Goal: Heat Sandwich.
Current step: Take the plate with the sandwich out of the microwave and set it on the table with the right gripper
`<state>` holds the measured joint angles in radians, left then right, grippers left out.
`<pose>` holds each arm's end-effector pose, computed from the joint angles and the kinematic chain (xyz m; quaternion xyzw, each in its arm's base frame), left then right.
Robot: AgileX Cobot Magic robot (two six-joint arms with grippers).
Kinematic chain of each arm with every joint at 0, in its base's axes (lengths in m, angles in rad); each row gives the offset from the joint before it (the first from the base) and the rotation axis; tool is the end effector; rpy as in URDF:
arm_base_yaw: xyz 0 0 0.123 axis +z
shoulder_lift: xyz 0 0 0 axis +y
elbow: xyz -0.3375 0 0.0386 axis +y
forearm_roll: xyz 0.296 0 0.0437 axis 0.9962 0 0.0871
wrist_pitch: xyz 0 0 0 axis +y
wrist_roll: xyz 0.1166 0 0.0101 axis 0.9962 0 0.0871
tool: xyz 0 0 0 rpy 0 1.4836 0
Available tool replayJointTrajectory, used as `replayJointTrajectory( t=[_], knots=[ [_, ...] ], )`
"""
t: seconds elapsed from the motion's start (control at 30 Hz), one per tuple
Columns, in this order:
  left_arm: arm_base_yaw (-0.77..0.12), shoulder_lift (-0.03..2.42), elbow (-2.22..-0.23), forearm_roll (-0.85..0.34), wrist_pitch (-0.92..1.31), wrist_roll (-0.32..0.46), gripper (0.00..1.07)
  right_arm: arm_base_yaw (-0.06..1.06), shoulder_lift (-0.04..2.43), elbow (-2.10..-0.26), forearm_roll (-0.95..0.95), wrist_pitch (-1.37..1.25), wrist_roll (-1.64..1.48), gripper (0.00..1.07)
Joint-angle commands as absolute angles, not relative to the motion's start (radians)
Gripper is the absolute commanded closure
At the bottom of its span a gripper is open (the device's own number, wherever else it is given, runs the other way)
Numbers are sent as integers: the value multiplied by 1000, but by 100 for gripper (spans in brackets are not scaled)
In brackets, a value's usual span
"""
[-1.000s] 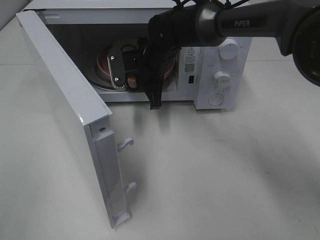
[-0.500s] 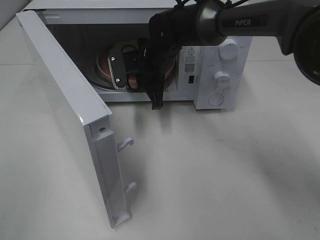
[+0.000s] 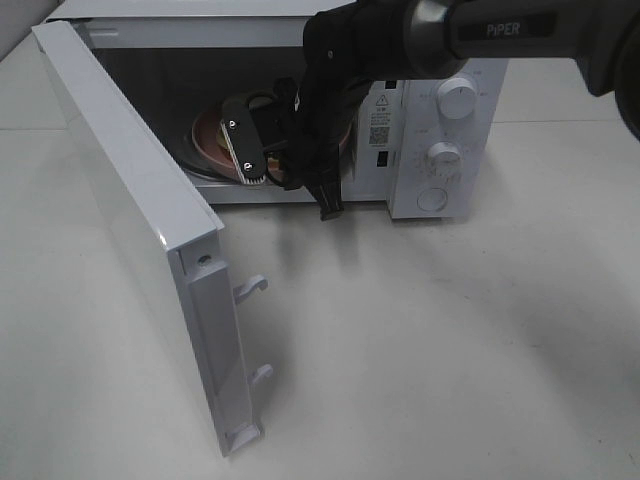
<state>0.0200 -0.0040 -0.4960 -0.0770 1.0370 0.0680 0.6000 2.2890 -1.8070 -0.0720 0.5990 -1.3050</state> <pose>0.0065 -0.0076 0.2898 0.0213 0.8461 -0.0151 0.5324 0.4958 0.3335 0.1553 -0.7939 0.5368 -0.1244 0.2572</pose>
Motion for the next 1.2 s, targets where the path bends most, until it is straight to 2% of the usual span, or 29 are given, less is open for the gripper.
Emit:
replayJointTrajectory(
  t=[0.03, 0.67, 1.2],
  knots=[
    [23, -31, -493, -78, 1028, 64, 3, 595, 2228, -1741, -36, 582, -1393, 107],
    [23, -31, -493, -78, 1028, 64, 3, 596, 2016, -1513, 106, 555, -1652, 107],
    [23, -31, -493, -78, 1028, 64, 3, 597, 1861, -1326, 114, 553, -1710, 107]
  ],
)
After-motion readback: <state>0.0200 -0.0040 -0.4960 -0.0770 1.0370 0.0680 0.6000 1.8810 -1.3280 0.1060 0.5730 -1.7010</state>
